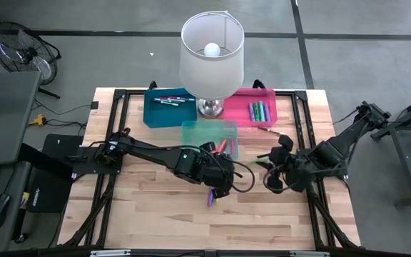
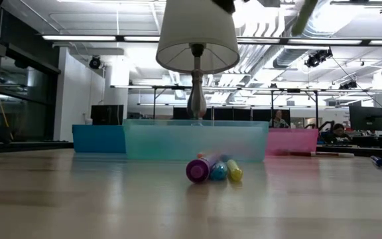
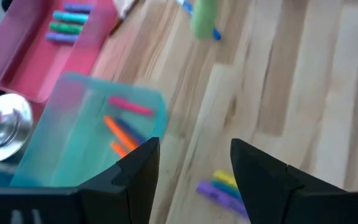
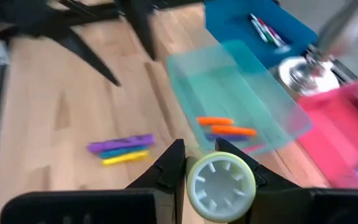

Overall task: Pick & Place Markers
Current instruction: Put the light green highlighter pen into the red bin

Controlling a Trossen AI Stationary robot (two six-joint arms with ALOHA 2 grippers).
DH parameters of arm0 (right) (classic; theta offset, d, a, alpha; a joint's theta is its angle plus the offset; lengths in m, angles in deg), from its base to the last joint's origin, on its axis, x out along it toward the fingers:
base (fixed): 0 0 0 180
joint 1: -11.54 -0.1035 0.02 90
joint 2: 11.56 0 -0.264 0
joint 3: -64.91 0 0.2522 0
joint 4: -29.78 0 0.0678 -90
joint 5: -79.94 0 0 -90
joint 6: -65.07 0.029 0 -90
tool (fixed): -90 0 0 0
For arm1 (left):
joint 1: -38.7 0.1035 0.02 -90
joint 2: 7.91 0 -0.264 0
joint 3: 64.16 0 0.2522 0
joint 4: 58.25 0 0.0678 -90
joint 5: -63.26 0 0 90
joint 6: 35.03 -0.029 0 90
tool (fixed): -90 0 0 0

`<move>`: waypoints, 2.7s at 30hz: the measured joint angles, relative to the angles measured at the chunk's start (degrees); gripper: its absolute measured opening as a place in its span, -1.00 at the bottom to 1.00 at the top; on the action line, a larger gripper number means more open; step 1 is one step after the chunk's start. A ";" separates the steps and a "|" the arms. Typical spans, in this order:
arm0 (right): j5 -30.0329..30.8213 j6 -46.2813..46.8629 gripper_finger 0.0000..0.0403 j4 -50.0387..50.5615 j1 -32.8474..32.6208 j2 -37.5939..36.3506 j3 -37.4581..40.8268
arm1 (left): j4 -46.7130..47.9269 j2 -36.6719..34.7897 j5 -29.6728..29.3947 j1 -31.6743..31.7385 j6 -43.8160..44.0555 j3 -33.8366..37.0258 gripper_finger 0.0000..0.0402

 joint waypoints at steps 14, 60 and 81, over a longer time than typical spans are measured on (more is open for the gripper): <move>-5.93 -8.91 -0.70 7.99 15.24 0.00 -0.11 | 8.46 0.01 -2.98 0.00 1.66 7.89 -0.04; -12.73 -78.63 -0.70 -13.81 59.83 31.22 -0.11 | -36.77 -45.71 7.17 5.62 4.16 76.72 -0.04; -2.51 -99.25 -0.54 -18.03 61.82 37.48 -0.09 | -37.00 -45.66 8.39 5.62 2.95 76.72 -0.04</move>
